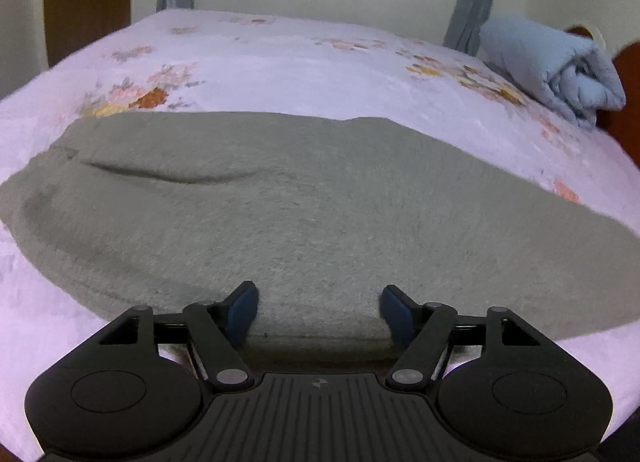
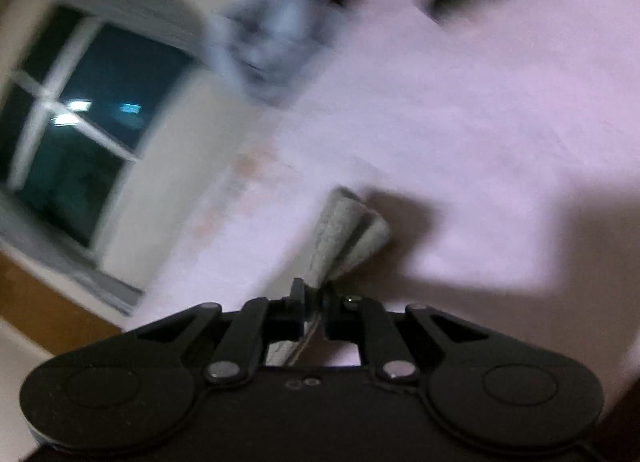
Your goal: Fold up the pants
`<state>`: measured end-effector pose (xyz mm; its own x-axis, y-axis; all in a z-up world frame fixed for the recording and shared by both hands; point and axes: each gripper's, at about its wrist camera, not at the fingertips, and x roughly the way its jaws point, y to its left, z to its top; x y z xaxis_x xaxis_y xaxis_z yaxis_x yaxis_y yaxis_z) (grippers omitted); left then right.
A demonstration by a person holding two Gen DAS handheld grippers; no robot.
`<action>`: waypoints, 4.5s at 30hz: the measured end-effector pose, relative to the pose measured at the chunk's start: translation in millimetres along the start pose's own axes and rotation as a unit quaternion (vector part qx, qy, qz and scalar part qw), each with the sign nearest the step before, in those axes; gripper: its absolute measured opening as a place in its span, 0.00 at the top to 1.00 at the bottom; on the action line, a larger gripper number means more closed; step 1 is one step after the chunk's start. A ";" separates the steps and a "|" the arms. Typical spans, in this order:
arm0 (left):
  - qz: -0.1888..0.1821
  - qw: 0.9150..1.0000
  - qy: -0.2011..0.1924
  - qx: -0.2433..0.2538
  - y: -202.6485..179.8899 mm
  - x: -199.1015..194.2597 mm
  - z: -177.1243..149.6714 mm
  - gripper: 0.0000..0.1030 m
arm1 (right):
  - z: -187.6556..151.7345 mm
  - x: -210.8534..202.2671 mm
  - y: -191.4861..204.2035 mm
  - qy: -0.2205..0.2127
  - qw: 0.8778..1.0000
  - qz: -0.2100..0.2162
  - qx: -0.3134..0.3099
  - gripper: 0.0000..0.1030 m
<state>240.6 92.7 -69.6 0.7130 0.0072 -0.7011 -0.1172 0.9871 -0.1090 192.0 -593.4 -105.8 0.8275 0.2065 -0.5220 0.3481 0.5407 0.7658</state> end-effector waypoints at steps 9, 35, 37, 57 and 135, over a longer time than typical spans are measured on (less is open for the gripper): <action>-0.012 0.999 -0.045 -0.002 -89.3 -19.4 13.7 0.22 | -5.4 -17.0 9.1 -0.030 0.999 0.021 -0.021 0.84; -0.007 0.997 -0.015 0.075 -319.3 24.7 -50.3 0.00 | -5.6 -7.3 -7.7 -0.037 0.998 0.047 0.016 0.86; -0.007 0.997 -0.013 0.076 -319.2 25.5 -49.8 0.00 | -6.5 -7.6 -9.3 -0.039 0.998 0.051 0.026 0.86; -0.012 0.997 -0.013 0.072 -318.2 27.8 -48.3 0.00 | -16.0 -27.6 -49.7 -0.087 0.979 0.091 0.160 0.79; -0.034 0.997 -0.013 0.069 -310.3 30.5 -45.9 0.00 | 2.2 -20.0 -14.8 -0.046 0.991 0.054 0.112 1.00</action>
<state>266.9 -220.7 -89.5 0.7341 -0.0588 -0.6765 0.0269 0.9980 -0.0576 171.2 -607.3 -105.9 0.8988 0.1726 -0.4030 0.3353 0.3216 0.8855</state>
